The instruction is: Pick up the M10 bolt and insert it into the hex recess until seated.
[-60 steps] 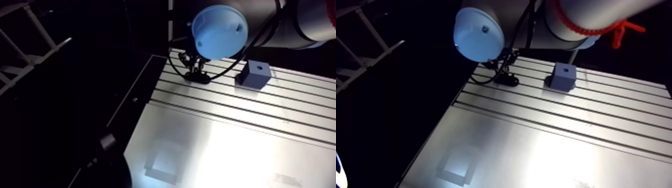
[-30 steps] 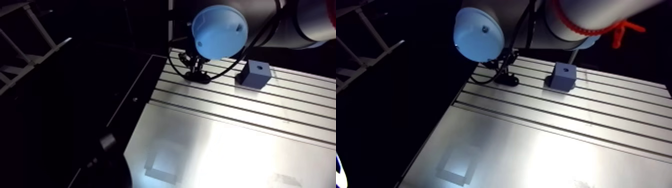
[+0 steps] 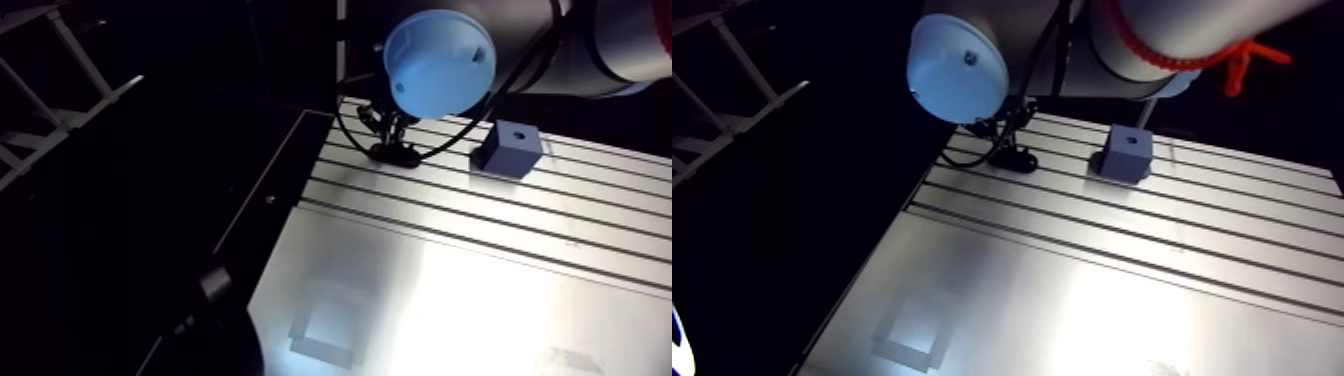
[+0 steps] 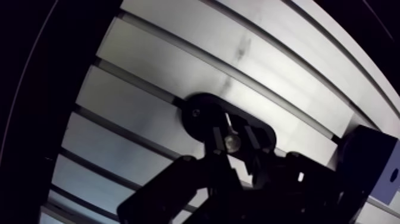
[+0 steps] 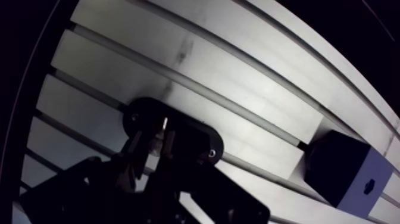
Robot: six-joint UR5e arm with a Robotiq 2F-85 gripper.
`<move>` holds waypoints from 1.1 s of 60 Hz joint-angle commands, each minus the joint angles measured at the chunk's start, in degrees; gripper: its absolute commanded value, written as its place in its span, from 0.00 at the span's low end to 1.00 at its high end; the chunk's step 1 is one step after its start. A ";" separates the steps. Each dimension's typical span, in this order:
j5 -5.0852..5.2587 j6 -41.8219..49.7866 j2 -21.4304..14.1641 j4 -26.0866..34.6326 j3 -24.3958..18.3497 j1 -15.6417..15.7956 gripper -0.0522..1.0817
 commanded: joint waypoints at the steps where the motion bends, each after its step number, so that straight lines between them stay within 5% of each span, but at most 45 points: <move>1: 0.01 -0.07 -0.01 0.07 0.05 0.00 0.72; 42: 0.28 -0.07 -4.53 1.47 -1.83 -0.34 0.78; 66: 0.80 3.31 -8.24 16.96 -9.13 -4.38 0.90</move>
